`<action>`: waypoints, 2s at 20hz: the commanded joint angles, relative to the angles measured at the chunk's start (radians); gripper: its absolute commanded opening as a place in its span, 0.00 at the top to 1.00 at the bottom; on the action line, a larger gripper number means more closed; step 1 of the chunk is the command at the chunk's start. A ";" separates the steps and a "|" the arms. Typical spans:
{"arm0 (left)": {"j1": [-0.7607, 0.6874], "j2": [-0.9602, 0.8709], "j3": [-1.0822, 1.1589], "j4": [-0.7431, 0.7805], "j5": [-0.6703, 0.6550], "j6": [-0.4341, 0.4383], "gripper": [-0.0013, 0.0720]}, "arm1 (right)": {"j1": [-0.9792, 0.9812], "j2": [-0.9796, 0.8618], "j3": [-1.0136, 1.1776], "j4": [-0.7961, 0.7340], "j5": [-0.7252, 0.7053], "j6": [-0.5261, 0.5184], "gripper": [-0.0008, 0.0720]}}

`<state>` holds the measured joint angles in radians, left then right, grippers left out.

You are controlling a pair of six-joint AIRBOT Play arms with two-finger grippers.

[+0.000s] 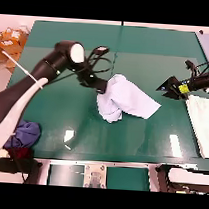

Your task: Fold the shirts.

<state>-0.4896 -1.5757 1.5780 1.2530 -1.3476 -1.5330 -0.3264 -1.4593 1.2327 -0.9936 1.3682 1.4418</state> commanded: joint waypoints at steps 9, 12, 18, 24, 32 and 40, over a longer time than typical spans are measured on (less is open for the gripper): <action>0.021 0.006 -0.507 -0.473 0.297 0.180 0.00 | -0.143 -0.065 -0.140 -0.081 -0.103 0.039 0.24; -0.055 0.006 -0.527 -0.539 0.457 0.194 0.00 | -0.128 -0.069 -0.248 -0.063 -0.202 0.018 0.24; -0.121 -0.008 -0.527 -0.596 0.558 0.197 0.56 | -0.054 -0.135 -0.266 0.110 -0.245 -0.076 0.27; -0.119 0.110 -0.439 -0.274 0.332 0.093 0.95 | 0.006 -0.127 -0.186 0.243 -0.144 -0.169 0.96; -0.119 0.461 0.066 0.340 0.014 -0.080 0.95 | -0.060 0.357 0.168 0.465 -0.026 -0.126 0.96; -0.119 0.574 0.561 0.348 -0.131 0.084 0.95 | -0.217 0.782 0.406 0.442 -0.131 -0.015 0.96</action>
<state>-0.6090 -1.0534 2.0277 1.5730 -1.4574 -1.5063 -0.5049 -0.8001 1.5764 -0.5457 1.2911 1.3891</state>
